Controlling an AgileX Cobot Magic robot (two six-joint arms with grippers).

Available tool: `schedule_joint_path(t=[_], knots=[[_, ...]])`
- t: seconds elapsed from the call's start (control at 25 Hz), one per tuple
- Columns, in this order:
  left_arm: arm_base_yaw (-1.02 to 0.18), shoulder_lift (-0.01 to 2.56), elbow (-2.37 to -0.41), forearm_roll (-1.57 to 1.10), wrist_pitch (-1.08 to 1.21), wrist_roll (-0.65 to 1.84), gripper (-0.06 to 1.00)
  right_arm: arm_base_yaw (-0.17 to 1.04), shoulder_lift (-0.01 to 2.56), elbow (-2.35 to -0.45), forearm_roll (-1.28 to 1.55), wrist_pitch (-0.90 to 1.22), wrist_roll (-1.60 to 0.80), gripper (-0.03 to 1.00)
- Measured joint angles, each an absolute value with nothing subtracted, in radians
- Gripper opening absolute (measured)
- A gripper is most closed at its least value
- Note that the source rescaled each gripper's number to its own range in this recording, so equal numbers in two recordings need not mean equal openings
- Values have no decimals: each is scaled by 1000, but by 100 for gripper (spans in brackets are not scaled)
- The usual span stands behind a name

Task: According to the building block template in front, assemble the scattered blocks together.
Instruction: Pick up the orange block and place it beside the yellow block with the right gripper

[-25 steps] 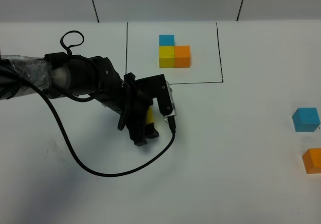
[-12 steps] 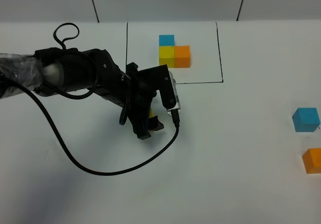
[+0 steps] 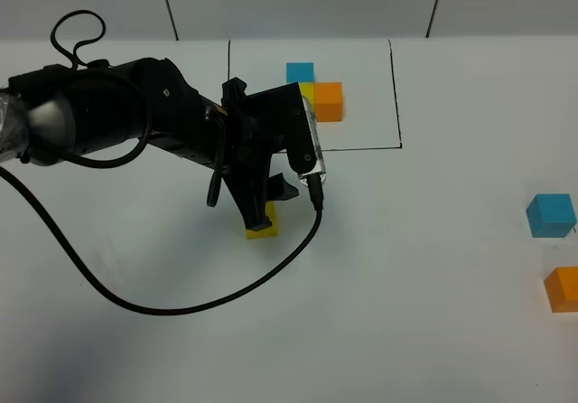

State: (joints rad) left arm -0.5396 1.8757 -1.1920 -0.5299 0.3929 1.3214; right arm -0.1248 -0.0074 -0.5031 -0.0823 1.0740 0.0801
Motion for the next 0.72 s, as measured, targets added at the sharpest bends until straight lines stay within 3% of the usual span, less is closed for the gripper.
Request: schedule_joint_path(t=[0.12, 0.2, 0.48, 0.72], knots=[[-540, 1876, -1192, -528, 432, 1313, 21, -125, -7, -503, -82, 1074, 80, 0], [-540, 1875, -1192, -528, 442, 1295, 7, -125, -7, -503, -82, 1074, 80, 0], [-540, 1866, -1192, -523, 444, 1037, 1, -125, -7, -503, -82, 1074, 79, 0], [-540, 1866, -1192, -525, 444, 418, 1, -125, -7, -503, -82, 1074, 79, 0]])
